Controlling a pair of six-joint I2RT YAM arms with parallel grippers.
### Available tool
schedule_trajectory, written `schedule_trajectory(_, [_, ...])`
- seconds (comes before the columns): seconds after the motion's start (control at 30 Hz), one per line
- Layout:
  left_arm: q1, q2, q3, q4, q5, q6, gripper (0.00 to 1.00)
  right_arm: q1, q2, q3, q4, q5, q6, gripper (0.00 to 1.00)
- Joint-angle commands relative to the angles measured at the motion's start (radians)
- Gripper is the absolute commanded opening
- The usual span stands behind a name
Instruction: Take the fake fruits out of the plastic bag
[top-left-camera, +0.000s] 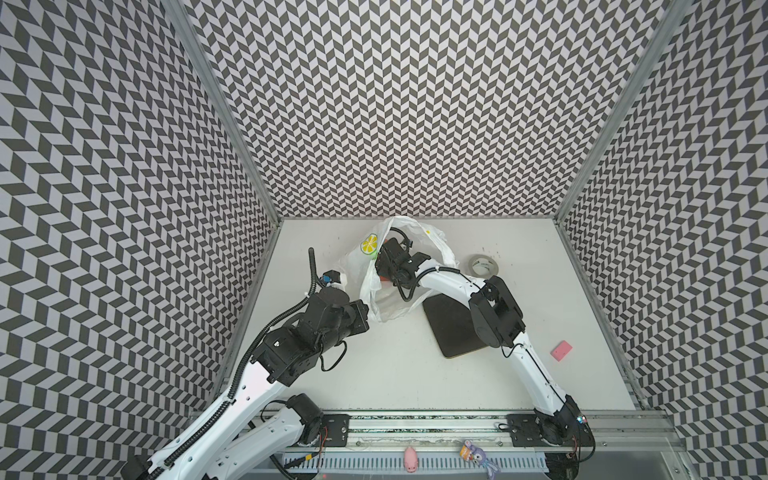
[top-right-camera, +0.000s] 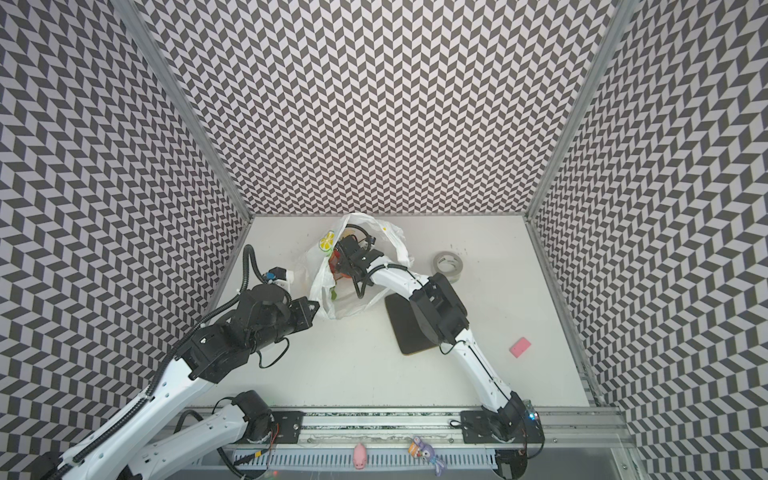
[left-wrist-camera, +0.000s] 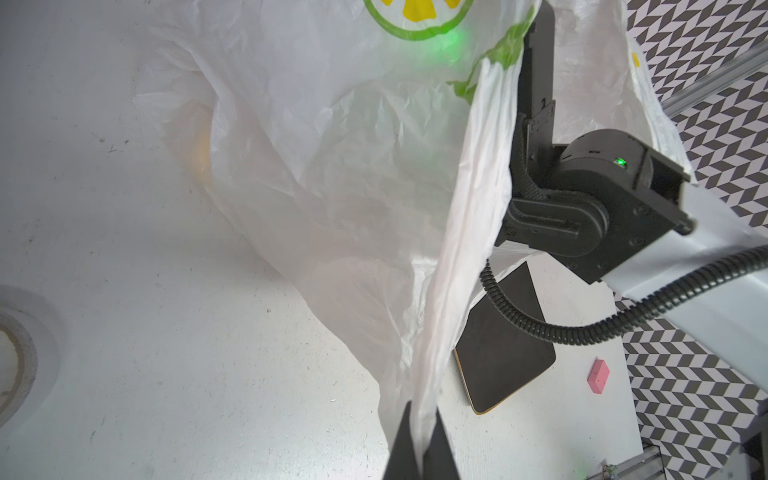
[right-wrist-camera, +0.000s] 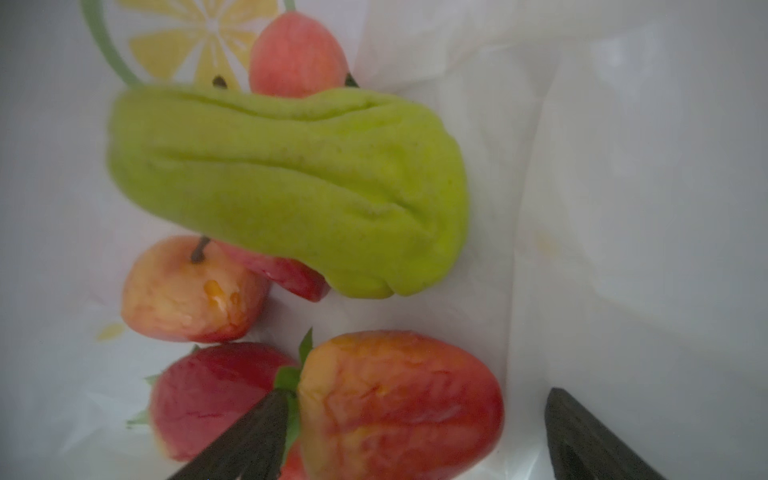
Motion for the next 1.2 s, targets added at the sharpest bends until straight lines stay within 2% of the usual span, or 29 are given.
schedule_trajectory(0.0, [-0.005,-0.001,-0.004,0.013,-0.009,0.006,0.0,-0.001,0.03,0.022,-0.025,-0.005,-0.234,0.94])
schedule_trajectory(0.1, [-0.006,0.001,-0.012,0.02,-0.013,0.003,0.0,0.0,0.017,0.01,-0.056,-0.007,-0.347,0.94])
schedule_trajectory(0.23, [-0.005,0.002,-0.02,0.03,-0.013,-0.004,0.0,0.01,-0.019,-0.03,-0.071,0.057,-0.505,0.94])
schedule_trajectory(0.37, [-0.005,0.003,-0.021,0.035,-0.011,-0.005,0.0,0.009,-0.073,-0.034,-0.118,0.057,-0.606,0.94])
schedule_trajectory(0.43, [-0.006,0.002,-0.021,0.031,-0.014,-0.001,0.0,0.006,-0.12,-0.055,-0.127,0.044,-0.616,0.94])
schedule_trajectory(0.5, [-0.005,0.001,-0.024,0.032,-0.017,-0.001,0.0,-0.008,-0.166,-0.08,-0.111,0.037,-0.564,0.95])
schedule_trajectory(0.7, [-0.006,0.002,-0.051,0.061,-0.001,-0.017,0.0,-0.038,-0.24,-0.158,0.023,-0.03,-0.256,0.94])
schedule_trajectory(1.0, [-0.006,0.004,-0.05,0.066,0.011,-0.028,0.0,-0.039,-0.119,-0.023,-0.033,-0.059,0.036,0.89])
schedule_trajectory(1.17, [-0.006,0.004,-0.05,0.064,0.015,-0.027,0.0,-0.038,-0.066,0.034,-0.041,-0.064,0.121,0.88])
